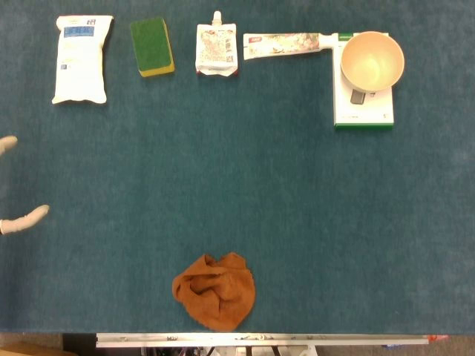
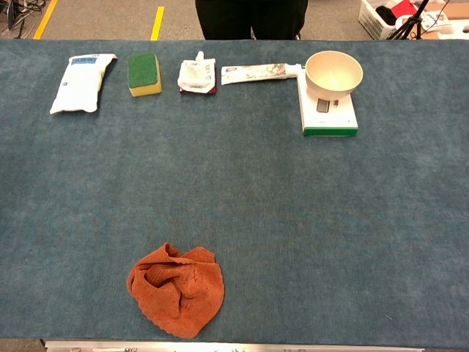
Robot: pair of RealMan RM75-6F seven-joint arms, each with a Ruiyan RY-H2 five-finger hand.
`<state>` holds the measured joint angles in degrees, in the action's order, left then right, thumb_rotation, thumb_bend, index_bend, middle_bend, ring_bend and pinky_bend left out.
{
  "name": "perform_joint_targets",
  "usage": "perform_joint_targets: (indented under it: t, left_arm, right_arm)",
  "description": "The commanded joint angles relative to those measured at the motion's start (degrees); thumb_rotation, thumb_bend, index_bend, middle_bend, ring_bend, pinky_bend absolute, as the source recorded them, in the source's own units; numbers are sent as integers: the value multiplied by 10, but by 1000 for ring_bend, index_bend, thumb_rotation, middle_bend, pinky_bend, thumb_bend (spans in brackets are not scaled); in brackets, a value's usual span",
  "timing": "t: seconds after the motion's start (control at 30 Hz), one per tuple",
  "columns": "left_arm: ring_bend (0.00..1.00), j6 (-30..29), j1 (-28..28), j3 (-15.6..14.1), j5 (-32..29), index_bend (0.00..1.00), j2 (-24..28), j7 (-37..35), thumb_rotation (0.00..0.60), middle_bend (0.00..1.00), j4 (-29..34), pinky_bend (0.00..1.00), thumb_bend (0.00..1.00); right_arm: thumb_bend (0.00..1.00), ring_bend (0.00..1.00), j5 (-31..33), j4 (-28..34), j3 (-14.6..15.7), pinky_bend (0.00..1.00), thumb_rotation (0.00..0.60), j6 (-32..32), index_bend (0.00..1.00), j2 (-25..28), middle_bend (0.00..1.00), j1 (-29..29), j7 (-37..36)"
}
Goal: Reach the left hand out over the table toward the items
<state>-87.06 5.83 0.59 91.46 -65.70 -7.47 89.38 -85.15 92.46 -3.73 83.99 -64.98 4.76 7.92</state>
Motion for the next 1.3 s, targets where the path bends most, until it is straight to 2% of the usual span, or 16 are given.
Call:
perform_joint_targets:
  t: [0.03,0.2,0.5,0.7,1.03,1.17,1.3]
  left_arm:
    - [1,1,0,0,-1,99,1,-3,187,0,1,0,0]
    - [0,2,1,0,-2,58,0,-6,181,0,0,0,0]
    - [0,7,3,-2,-2,4,-2,-9,135,0,0,0,0]
    - [0,18,8,-10,8,0,-2,-41,121,0,8,0,0]
    - [0,40,34,-23,41,0,-1,-144,104,0,4,2,0]
    - [0,57,61,-25,62,0,-3,-227,87,0,10,2,0]
    - [0,60,87,-27,88,11,-14,-325,39,0,11,2,0]
  right_arm:
    - [0,148,0,0,0,271,600,0,66,0,143,0,0]
    - [0,148,0,0,0,271,600,0,66,0,143,0,0]
    - [0,147,0,1,0,271,600,0,66,0,143,0,0]
    - [0,147,0,1,0,271,600,3,66,1,143,-1,1]
    - [0,148,3,0,-1,271,600,1,66,0,143,0,1]
    - [0,148,5,-1,-1,271,600,-2,66,-1,143,1,1]
    - [0,147,5,-2,-1,272,600,-3,66,-1,143,1,0]
